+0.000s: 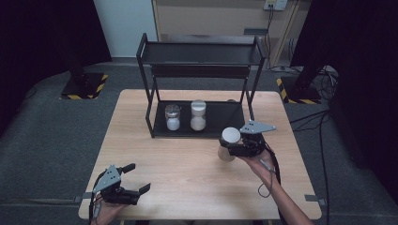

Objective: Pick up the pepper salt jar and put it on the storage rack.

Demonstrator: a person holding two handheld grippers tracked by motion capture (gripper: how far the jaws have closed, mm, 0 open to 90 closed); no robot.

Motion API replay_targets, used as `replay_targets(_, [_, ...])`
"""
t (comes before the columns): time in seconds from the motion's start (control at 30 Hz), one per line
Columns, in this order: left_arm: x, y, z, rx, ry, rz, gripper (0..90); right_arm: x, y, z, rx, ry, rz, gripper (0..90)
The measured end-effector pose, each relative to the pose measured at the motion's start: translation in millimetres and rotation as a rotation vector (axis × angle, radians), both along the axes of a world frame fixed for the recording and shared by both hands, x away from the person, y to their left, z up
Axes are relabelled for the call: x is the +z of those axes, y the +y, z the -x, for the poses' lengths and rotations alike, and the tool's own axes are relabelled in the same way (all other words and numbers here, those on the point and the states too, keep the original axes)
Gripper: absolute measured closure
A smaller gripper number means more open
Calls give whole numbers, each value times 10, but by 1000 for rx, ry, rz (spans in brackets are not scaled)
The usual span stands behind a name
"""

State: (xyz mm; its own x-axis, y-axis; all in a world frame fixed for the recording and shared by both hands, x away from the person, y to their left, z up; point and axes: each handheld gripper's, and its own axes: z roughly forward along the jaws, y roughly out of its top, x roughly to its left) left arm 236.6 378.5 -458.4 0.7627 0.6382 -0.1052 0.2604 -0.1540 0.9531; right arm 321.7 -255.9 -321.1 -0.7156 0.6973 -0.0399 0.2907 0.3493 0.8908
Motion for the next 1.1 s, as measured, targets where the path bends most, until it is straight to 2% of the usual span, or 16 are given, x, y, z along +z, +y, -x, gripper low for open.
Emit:
replay_targets(0.47, [-1, 0, 1, 1, 1, 0, 12, 180, 142, -295, -68, -14, 21, 337])
replay_targets(1.1, [-4, 6, -1, 0, 1, 3, 12, 190, 317, -684, -194, -15, 25, 337])
